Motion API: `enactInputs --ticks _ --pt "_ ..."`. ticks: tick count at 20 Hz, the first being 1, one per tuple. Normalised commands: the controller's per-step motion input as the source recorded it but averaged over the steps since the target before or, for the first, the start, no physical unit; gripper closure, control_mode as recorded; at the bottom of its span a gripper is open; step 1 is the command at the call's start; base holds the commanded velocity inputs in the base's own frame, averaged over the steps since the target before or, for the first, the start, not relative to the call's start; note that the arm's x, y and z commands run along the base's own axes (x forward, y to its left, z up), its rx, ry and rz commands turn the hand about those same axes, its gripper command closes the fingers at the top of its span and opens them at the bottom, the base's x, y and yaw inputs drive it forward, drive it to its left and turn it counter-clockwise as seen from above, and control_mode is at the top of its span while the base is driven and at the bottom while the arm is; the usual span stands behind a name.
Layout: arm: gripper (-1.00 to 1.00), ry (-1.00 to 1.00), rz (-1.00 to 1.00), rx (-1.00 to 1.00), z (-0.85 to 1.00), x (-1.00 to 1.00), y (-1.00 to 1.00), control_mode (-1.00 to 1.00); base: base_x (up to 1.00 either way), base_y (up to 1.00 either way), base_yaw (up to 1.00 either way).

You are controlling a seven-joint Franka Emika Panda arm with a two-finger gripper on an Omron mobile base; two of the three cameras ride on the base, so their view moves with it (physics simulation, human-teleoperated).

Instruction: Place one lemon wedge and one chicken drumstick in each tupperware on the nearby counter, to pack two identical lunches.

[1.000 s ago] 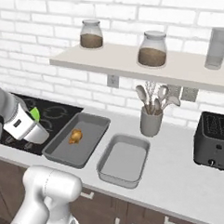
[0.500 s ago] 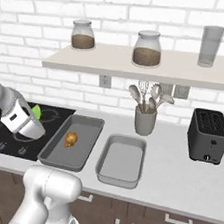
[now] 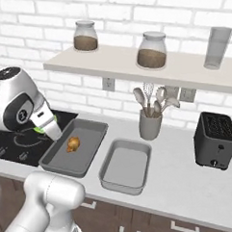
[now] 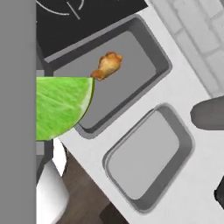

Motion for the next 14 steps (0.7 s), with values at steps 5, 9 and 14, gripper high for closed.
enactInputs --ticks 5,9,14 --pt "1.0 0.08 0.23 0.02 -0.73 0.53 0.0 -1.0 0.0 0.0 0.0" --pt "1.0 0.02 0.27 0.0 -0.79 0.5 0.0 -1.0 0.0 0.0 0.0" --pt "1.0 0.07 0.28 0.0 -0.67 0.69 0.0 -1.0 0.0 0.0 0.0"
